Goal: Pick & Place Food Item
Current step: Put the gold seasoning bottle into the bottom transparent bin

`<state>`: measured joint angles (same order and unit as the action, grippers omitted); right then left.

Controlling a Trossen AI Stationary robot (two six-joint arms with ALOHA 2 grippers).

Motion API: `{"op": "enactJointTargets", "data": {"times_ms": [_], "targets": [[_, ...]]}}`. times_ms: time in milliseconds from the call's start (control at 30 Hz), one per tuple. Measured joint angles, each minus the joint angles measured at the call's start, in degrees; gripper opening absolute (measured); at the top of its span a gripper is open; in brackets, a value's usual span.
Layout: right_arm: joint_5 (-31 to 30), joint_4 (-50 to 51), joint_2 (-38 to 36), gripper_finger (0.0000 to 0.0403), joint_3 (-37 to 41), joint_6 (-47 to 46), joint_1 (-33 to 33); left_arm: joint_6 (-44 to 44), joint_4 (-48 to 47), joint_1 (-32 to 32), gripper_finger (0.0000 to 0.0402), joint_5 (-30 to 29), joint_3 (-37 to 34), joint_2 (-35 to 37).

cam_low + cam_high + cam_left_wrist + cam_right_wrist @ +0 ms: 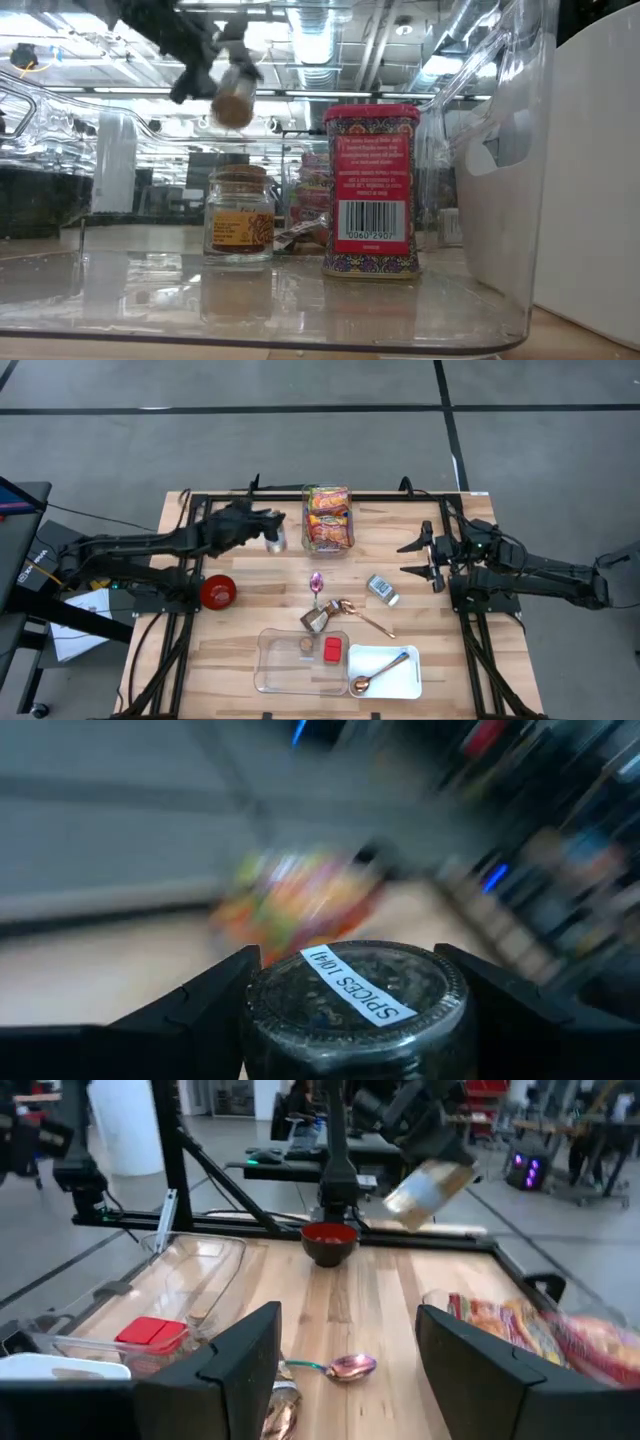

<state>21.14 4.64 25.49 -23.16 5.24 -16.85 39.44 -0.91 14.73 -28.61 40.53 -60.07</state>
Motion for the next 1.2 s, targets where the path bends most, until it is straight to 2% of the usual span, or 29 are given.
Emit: {"op": "enactJointTargets", "data": {"times_ms": [100, 200, 367, 533, 700, 833, 1033, 1200], "targets": [[-0.8, -1.2, 0.0, 0.0225, 0.0, 3.2, 1.5, -2.9, 19.0, -2.3, 0.0272, -4.6, -5.8, 2.5], [-4.9, -4.5, 0.0, 0.0218, 0.0, 6.4, 3.3, -4.8, 39.1, -3.2, 0.0272, -6.1, -11.7, 1.1], [-11.5, -12.9, 3.4, 0.0198, -0.1, 10.9, 8.0, -4.7, 67.1, -3.2, 0.0272, -6.4, -17.5, -7.3], [-21.8, -25.0, 12.4, 0.0183, 0.0, 18.1, 14.4, -4.9, 88.6, -3.2, 0.0272, -5.2, -16.9, -18.4], [-34.9, -43.7, 24.4, 0.0197, 0.0, 31.6, 19.9, -3.8, 90.7, -3.0, 0.0272, -3.4, -11.3, -23.6], [-40.2, -56.9, 34.8, 0.0238, -0.7, 38.6, 21.4, -5.5, 90.7, -3.0, 0.0272, 0.5, -6.6, -24.8], [-46.1, -62.1, 46.8, 0.0321, -8.7, 38.0, 19.4, -9.5, 90.8, -3.4, 0.0272, 4.7, -1.3, -24.8], [-44.9, -62.5, 53.3, 0.0378, -17.3, 41.3, 19.1, -9.6, 90.9, -3.4, 0.0272, 7.3, 0.8, -24.8]]}}
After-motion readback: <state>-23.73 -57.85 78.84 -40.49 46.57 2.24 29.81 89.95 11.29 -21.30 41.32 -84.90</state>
